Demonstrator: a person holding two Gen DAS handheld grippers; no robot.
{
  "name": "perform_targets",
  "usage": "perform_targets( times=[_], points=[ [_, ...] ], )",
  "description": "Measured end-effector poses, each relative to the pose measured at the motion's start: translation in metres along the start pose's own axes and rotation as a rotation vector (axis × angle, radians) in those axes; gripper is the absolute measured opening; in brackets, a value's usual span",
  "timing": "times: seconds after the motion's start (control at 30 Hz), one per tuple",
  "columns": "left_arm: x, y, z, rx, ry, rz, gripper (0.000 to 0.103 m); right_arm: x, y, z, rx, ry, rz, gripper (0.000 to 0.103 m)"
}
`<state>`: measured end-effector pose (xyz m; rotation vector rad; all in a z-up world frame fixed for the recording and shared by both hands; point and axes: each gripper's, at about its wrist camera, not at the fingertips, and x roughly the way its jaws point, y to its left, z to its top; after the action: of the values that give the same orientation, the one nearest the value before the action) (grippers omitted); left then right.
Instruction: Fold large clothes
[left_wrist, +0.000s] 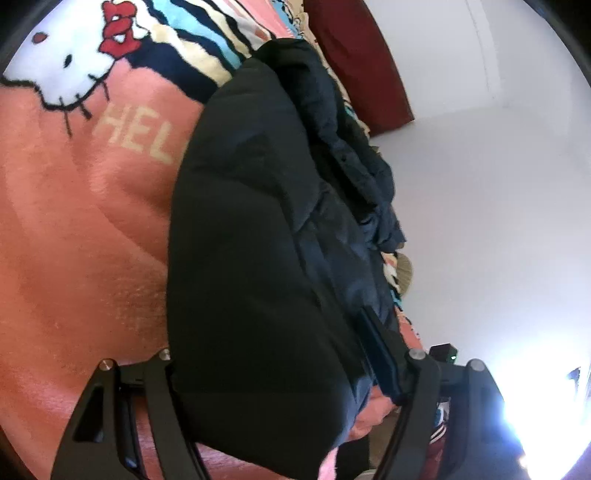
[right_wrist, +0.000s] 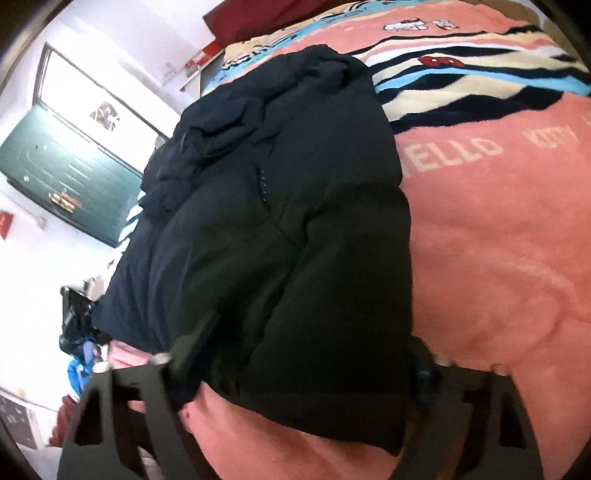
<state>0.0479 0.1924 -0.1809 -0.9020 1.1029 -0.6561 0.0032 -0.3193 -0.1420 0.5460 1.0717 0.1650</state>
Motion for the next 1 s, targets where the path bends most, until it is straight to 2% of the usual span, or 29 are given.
perform_targets(
  times=[0.03, 0.1, 0.3, 0.37, 0.43, 0.47, 0.53, 0.73, 0.9, 1.0],
  points=[
    [0.001, -0.002, 0.0, 0.001, 0.0, -0.011, 0.069, 0.0, -0.001, 0.0, 0.009, 0.0, 0.002, 0.068],
    [0.004, -0.001, 0.001, -0.002, -0.008, -0.018, 0.069, 0.0, -0.004, 0.001, 0.028, -0.001, 0.011, 0.066],
    [0.019, 0.001, -0.008, -0.017, 0.018, -0.027, 0.067, 0.017, -0.015, -0.001, 0.105, 0.057, 0.062, 0.066],
    [0.022, -0.001, -0.009, -0.01, 0.019, -0.037, 0.055, 0.02, -0.011, -0.001, 0.087, 0.063, 0.054, 0.057],
    [0.024, -0.006, -0.008, 0.001, 0.024, -0.051, 0.042, 0.019, -0.007, 0.0, 0.073, 0.045, 0.071, 0.037],
    [0.024, -0.009, -0.008, 0.009, 0.024, -0.054, 0.036, 0.018, -0.005, 0.001, 0.066, 0.036, 0.076, 0.033],
    [0.023, -0.014, -0.006, 0.017, 0.023, -0.064, 0.029, 0.015, -0.002, 0.002, 0.053, 0.015, 0.094, 0.022],
    [0.019, -0.042, 0.008, 0.026, 0.012, -0.131, 0.026, -0.005, 0.0, 0.008, 0.072, -0.073, 0.174, 0.018],
    [0.018, -0.062, 0.027, -0.023, -0.011, -0.209, 0.026, -0.021, -0.006, 0.029, 0.156, -0.155, 0.28, 0.017],
    [0.019, -0.083, 0.042, -0.025, -0.033, -0.238, 0.026, -0.029, -0.002, 0.044, 0.168, -0.19, 0.308, 0.017]
  ],
)
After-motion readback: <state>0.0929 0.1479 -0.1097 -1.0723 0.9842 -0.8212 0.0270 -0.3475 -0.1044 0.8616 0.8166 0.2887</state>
